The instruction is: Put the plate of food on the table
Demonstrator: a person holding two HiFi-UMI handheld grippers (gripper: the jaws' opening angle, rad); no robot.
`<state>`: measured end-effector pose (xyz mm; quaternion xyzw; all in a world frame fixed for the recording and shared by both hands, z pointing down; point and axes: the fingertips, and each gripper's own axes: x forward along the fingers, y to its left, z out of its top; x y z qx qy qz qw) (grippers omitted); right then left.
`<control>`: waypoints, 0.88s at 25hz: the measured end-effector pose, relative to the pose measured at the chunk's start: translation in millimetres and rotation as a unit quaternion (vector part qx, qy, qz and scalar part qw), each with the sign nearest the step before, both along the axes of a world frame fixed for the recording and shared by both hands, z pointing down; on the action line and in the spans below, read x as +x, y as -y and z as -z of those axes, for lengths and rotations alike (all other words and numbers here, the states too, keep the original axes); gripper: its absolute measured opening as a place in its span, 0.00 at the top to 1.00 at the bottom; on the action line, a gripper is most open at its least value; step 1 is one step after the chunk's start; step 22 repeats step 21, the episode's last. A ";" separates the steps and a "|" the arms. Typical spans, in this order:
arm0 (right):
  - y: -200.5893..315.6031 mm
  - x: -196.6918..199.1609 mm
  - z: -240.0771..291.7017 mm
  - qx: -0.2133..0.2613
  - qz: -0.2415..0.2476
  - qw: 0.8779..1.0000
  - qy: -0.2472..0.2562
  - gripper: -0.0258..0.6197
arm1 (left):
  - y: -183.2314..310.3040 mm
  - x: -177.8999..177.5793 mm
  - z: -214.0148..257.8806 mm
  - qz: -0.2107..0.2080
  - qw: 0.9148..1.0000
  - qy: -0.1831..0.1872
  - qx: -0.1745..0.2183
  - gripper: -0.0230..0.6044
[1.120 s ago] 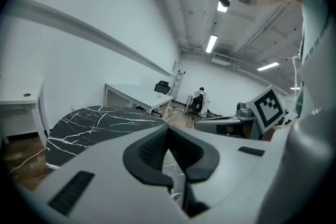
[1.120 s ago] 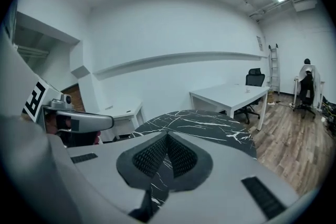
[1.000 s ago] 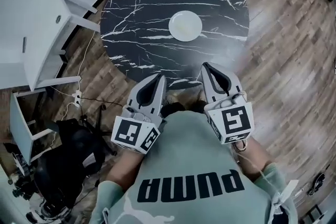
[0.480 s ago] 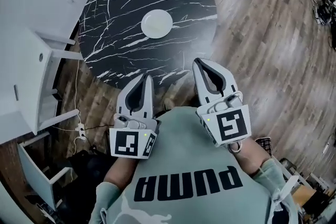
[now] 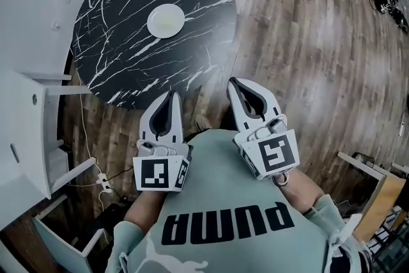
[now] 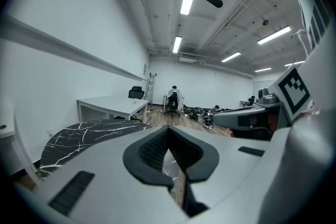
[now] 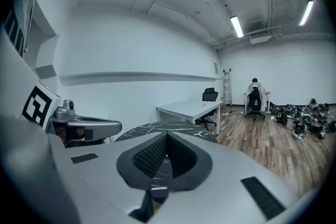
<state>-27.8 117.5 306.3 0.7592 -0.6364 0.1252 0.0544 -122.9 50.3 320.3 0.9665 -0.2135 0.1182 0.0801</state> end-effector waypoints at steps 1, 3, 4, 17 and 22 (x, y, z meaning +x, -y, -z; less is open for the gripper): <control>-2.1 -3.3 -1.3 -0.001 -0.005 1.000 0.000 0.95 | -0.2 -4.7 -1.1 -0.002 1.000 0.001 0.000 0.95; -4.4 -10.1 -2.7 -0.004 -0.011 1.000 -0.001 0.95 | 1.5 -14.5 -1.9 -0.002 1.000 0.002 0.000 0.95; -4.5 -13.8 -2.4 -0.004 -0.012 1.000 -0.001 0.95 | 2.6 -19.1 -1.3 -0.001 1.000 0.001 0.001 0.95; 11.3 -40.5 3.2 -0.004 -0.006 1.000 -0.016 0.95 | 23.6 -53.9 4.3 0.031 0.999 -0.017 0.007 0.95; 11.5 -43.3 0.2 -0.007 -0.007 1.000 -0.016 0.95 | 25.0 -58.6 0.3 0.036 0.999 -0.016 0.006 0.95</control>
